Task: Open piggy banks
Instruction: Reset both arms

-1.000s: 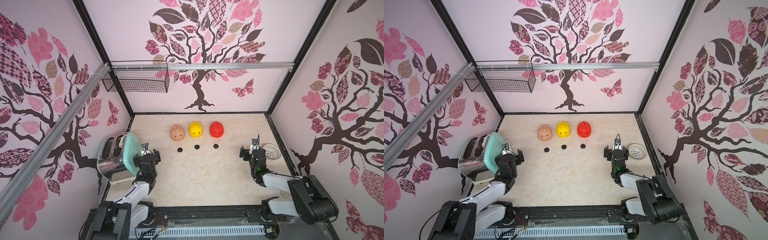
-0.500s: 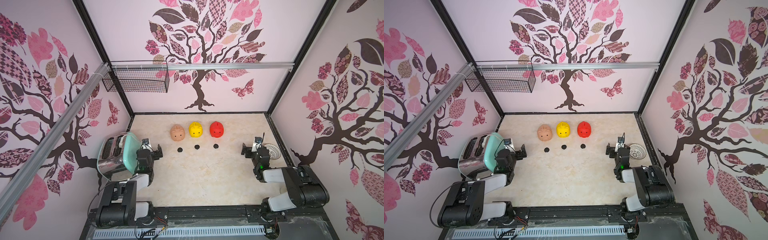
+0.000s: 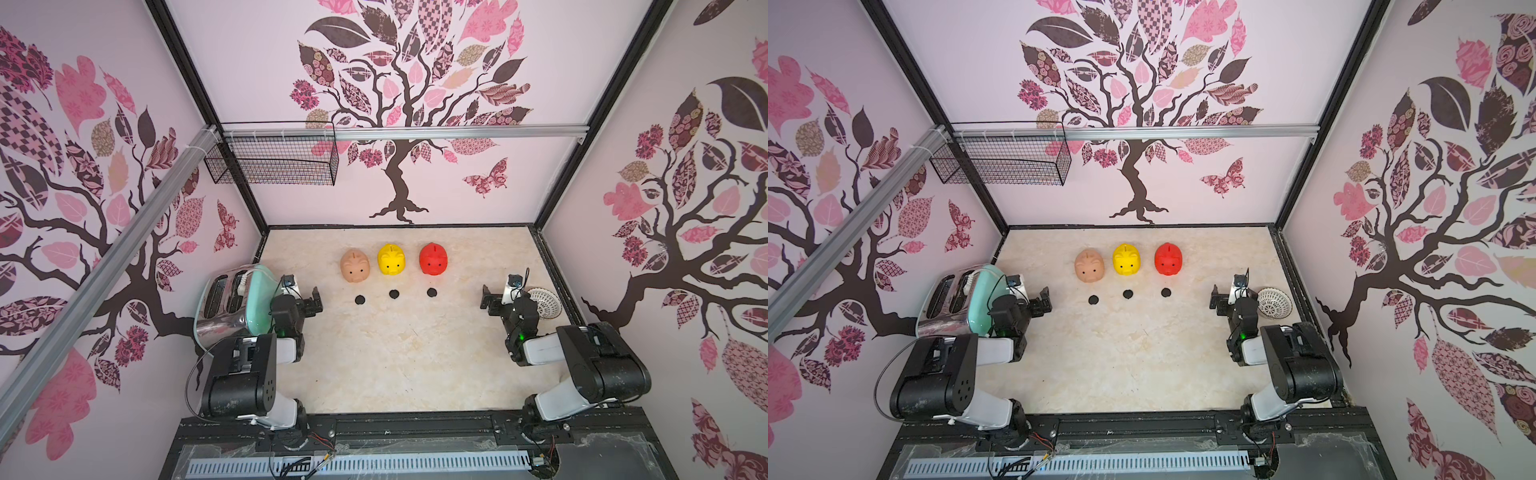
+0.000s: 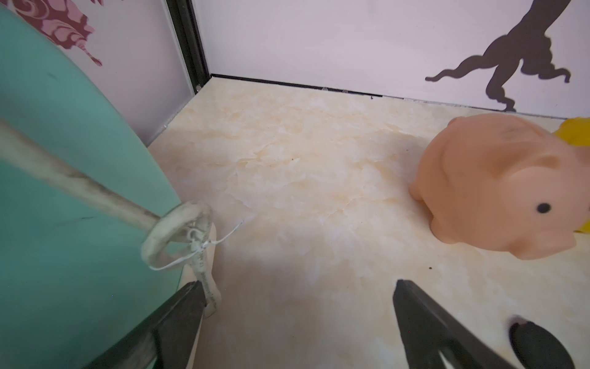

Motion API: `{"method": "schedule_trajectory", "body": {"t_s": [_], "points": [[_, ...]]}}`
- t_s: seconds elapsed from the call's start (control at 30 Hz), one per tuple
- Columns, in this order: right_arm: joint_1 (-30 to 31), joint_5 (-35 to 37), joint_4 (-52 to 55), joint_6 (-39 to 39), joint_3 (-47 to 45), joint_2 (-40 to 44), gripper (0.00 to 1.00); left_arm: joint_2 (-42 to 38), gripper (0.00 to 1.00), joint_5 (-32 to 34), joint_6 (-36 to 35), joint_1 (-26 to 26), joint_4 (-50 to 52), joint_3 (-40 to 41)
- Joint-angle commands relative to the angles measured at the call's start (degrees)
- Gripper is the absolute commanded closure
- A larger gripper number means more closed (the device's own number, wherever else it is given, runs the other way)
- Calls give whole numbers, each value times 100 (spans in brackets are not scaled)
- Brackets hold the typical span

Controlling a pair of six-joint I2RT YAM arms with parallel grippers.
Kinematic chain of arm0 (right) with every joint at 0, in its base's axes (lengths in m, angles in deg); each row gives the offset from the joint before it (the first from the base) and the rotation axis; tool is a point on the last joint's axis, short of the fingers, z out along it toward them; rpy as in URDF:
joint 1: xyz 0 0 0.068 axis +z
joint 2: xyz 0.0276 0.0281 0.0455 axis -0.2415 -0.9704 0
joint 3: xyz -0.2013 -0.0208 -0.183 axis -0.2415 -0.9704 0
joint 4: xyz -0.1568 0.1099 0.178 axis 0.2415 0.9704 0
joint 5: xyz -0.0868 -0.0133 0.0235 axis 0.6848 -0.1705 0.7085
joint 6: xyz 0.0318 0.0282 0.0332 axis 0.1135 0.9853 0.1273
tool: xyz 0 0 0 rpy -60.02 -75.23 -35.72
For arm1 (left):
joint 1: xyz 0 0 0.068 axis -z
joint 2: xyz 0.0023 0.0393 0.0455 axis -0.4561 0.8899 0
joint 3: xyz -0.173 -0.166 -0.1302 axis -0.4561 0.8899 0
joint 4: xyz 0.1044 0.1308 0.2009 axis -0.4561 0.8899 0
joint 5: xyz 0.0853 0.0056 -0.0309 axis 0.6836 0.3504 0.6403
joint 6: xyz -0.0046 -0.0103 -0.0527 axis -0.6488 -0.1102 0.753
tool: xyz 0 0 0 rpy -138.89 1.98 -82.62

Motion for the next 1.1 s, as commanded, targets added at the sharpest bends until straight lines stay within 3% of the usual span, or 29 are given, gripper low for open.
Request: {"method": "schedule_trajectory", "body": {"t_s": [0.0, 0.2, 0.27, 0.33, 0.4, 0.6, 0.67, 0.77, 1.07], "points": [[-25, 19, -69, 36, 56, -12, 0, 74, 2, 28, -142, 185, -7, -219], [-25, 25, -71, 36, 44, 0, 0, 76, 2, 159, -158, 231, 2, -231], [-25, 33, -82, 36, 40, 0, 0, 186, 2, 892, -194, 441, -735, 78], [-22, 32, -91, 36, 31, 8, 0, 200, 2, 1168, -263, 615, -840, 131], [-25, 32, -100, 36, 22, 9, 0, 105, 2, 1080, -147, 556, -384, -19], [-19, 182, -724, 97, -354, 88, 0, 86, 2, 932, -240, 546, -949, 282], [-23, 160, -569, 99, -246, 73, 0, 97, 2, 1047, -167, 541, -1133, 371], [-84, 189, 153, 227, 172, -21, 1, 129, 2, 1364, 49, 480, -372, -55], [-95, 243, 120, 238, 154, -9, 0, 106, 2, 1370, 27, 484, -441, -3]]}}
